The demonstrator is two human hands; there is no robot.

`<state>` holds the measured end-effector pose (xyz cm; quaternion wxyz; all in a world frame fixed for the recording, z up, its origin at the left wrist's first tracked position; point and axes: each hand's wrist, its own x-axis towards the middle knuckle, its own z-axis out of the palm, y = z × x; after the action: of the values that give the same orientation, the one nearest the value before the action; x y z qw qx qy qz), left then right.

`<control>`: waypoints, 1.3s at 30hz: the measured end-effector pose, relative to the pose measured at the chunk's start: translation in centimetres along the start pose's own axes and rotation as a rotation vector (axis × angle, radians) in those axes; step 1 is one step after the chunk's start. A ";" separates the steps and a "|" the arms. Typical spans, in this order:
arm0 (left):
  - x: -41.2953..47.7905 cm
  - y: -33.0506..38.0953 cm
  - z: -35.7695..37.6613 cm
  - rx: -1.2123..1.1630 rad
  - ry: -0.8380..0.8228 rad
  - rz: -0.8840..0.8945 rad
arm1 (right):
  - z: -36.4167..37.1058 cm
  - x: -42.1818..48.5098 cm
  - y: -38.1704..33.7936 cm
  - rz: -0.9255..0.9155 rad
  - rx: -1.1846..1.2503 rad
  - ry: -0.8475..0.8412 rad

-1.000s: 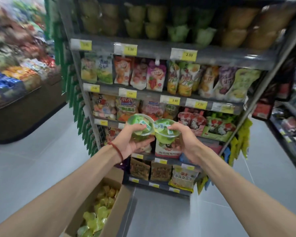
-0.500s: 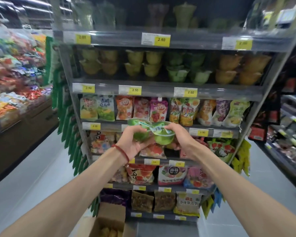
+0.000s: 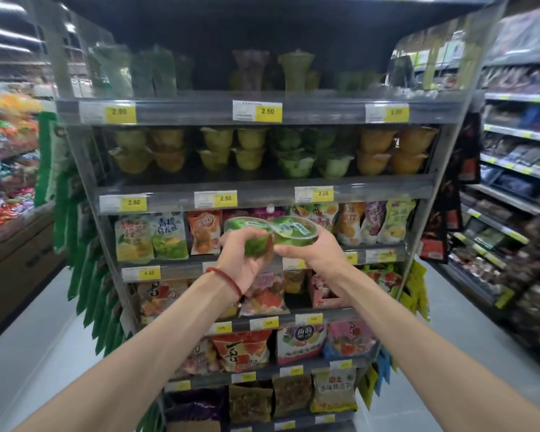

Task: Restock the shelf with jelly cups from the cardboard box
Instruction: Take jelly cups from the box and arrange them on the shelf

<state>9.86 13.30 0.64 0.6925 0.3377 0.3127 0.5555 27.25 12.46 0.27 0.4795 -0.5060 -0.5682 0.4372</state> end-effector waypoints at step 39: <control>17.5 5.0 11.9 0.898 0.286 0.340 | -14.0 15.0 -7.5 -0.129 -0.164 0.264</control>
<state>20.01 29.81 10.53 0.3286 0.5692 0.5534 0.5116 39.46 26.78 11.39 0.5341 -0.5590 -0.5653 0.2875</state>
